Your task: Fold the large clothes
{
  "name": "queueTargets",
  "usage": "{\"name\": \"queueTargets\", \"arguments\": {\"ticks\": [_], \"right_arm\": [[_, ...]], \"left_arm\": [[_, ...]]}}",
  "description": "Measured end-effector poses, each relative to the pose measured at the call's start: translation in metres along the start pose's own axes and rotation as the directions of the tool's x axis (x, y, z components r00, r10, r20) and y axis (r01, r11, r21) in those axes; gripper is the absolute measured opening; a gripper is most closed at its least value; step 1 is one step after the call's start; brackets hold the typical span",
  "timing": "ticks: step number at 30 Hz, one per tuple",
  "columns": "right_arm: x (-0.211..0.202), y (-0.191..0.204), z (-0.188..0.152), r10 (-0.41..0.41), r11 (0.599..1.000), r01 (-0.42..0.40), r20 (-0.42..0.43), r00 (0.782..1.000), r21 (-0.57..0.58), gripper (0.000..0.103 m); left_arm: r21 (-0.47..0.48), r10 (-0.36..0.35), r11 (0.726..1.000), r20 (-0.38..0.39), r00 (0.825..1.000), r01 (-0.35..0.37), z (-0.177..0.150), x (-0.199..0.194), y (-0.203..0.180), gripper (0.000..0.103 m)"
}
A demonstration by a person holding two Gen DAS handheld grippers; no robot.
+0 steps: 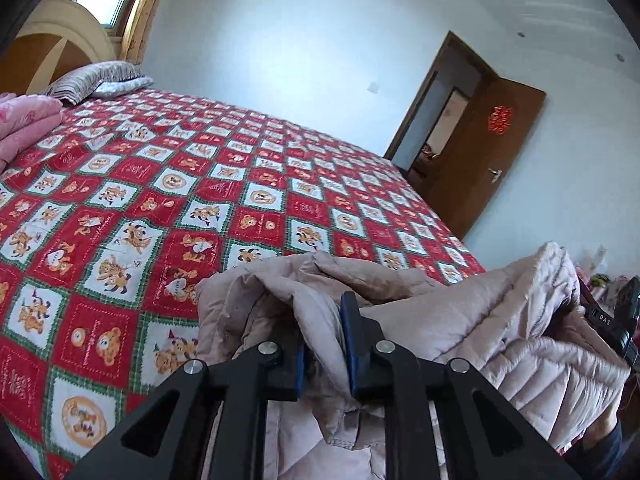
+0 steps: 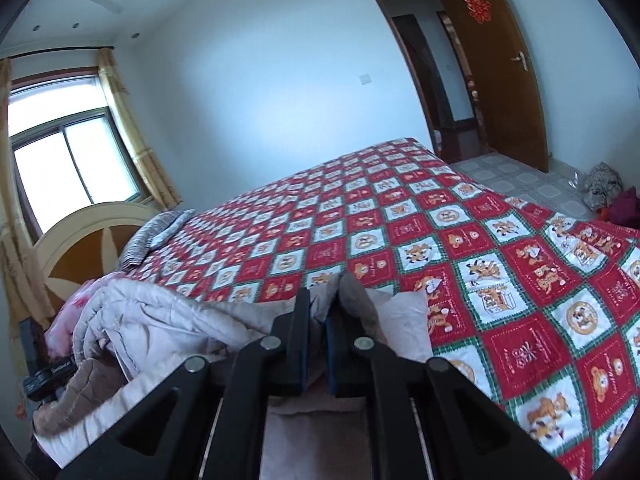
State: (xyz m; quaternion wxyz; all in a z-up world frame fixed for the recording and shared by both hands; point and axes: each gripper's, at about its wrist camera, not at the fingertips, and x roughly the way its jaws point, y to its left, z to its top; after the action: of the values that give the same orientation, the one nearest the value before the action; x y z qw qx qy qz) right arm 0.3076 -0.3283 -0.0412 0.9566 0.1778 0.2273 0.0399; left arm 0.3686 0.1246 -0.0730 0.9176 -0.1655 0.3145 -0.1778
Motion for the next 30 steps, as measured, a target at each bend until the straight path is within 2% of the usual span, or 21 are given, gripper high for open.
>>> {"name": "queueTargets", "arguments": {"ticks": [7, 10, 13, 16, 18, 19, 21, 23, 26, 28, 30], "right_arm": [[0.077, -0.018, 0.014, -0.116, 0.993, 0.116, -0.03, 0.993, 0.007, 0.01], [0.108, -0.027, 0.015, -0.147, 0.989, 0.147, -0.058, 0.988, 0.005, 0.01], [0.134, -0.039, 0.012, -0.142, 0.988, 0.146, -0.085, 0.986, 0.043, 0.011], [0.152, -0.048, 0.009, -0.145, 0.985, 0.153, -0.098, 0.985, 0.077, 0.021], [0.157, -0.049, 0.008, -0.141, 0.985, 0.149, -0.095, 0.986, 0.086, 0.025], [0.16, -0.049, 0.009, -0.138, 0.986, 0.146, -0.093, 0.986, 0.086, 0.031], [0.166, -0.047, 0.011, -0.11, 0.989, 0.118, -0.087, 0.99, 0.088, 0.047], [0.17, -0.044, 0.018, -0.136, 0.987, 0.14, -0.048, 0.989, 0.077, 0.08], [0.161, -0.039, 0.028, -0.167, 0.982, 0.164, 0.022, 0.986, 0.096, 0.084], [0.145, -0.029, 0.029, -0.192, 0.978, 0.187, 0.047, 0.98, 0.093, 0.084], [0.12, -0.009, 0.018, -0.157, 0.986, 0.155, 0.04, 0.987, 0.058, 0.085]], "left_arm": [[-0.095, 0.039, 0.994, -0.045, 0.998, -0.043, 0.033, 0.054, 0.021, 0.031], [-0.138, 0.056, 0.988, -0.063, 0.996, -0.064, 0.041, 0.077, 0.03, 0.041], [-0.203, 0.062, 0.976, -0.095, 0.994, -0.08, 0.045, 0.1, 0.041, 0.056], [-0.223, 0.07, 0.971, -0.075, 0.995, -0.085, 0.05, 0.108, 0.043, 0.072], [-0.203, 0.084, 0.975, -0.013, 0.996, -0.085, 0.054, 0.102, 0.037, 0.102], [-0.165, 0.126, 0.979, 0.038, 0.991, -0.118, 0.056, 0.096, 0.032, 0.102], [-0.079, 0.17, 0.983, 0.072, 0.983, -0.164, 0.06, 0.095, 0.019, 0.102], [-0.044, 0.177, 0.984, 0.059, 0.982, -0.175, 0.06, 0.099, 0.011, 0.102], [0.032, 0.207, 0.977, 0.078, 0.975, -0.21, 0.047, 0.098, -0.009, 0.102], [0.097, 0.263, 0.957, 0.111, 0.958, -0.274, 0.034, 0.095, -0.025, 0.102], [0.144, 0.318, 0.929, 0.162, 0.934, -0.341, 0.019, 0.084, -0.044, 0.102]]}}
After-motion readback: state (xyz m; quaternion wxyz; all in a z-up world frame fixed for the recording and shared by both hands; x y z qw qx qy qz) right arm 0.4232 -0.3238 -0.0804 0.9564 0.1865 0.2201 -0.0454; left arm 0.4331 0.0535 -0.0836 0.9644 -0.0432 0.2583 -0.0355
